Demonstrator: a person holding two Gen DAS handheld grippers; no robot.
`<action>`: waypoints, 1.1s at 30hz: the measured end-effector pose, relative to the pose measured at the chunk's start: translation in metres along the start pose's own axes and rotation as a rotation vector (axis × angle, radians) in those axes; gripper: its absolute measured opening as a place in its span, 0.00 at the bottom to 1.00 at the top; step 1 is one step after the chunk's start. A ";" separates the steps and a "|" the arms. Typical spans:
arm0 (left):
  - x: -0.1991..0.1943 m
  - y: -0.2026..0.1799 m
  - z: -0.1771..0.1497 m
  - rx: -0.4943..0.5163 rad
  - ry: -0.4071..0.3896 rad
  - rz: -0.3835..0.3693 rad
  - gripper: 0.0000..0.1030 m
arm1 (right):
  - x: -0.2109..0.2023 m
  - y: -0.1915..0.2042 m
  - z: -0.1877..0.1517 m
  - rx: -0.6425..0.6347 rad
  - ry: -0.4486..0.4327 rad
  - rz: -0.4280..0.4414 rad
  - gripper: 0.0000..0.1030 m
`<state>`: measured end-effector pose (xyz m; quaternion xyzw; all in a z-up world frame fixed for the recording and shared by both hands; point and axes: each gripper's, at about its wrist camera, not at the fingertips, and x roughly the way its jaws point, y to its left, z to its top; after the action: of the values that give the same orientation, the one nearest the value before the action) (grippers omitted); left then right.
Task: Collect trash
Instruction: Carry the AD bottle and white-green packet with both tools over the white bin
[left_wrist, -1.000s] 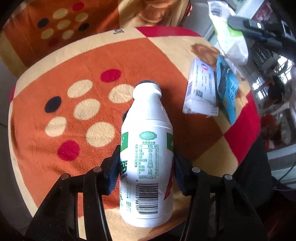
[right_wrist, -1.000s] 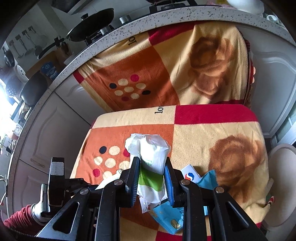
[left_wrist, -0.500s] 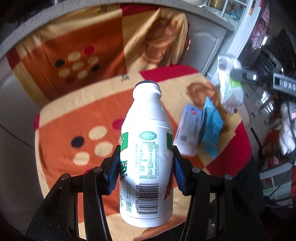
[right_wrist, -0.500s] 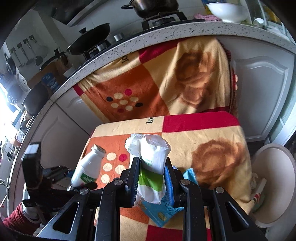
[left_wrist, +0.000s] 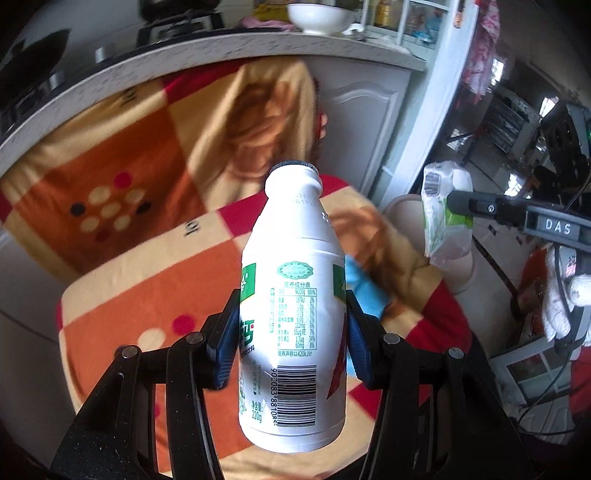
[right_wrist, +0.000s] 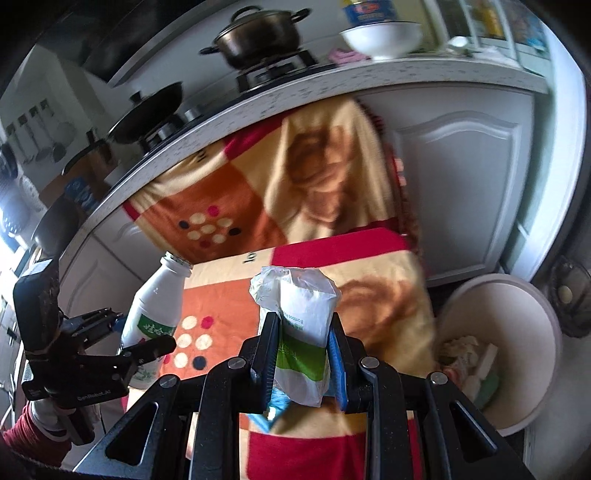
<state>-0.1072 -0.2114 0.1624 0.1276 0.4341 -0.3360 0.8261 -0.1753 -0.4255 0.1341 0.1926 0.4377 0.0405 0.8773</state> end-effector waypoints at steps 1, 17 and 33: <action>0.002 -0.005 0.004 0.007 -0.003 -0.004 0.48 | -0.004 -0.006 -0.001 0.009 -0.004 -0.007 0.23; 0.064 -0.111 0.073 0.068 0.031 -0.177 0.48 | -0.046 -0.114 -0.025 0.173 -0.045 -0.167 0.24; 0.155 -0.192 0.097 0.051 0.144 -0.223 0.48 | -0.028 -0.222 -0.059 0.357 -0.003 -0.280 0.23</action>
<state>-0.1117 -0.4714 0.1111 0.1231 0.4951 -0.4266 0.7468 -0.2605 -0.6189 0.0408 0.2821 0.4592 -0.1600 0.8270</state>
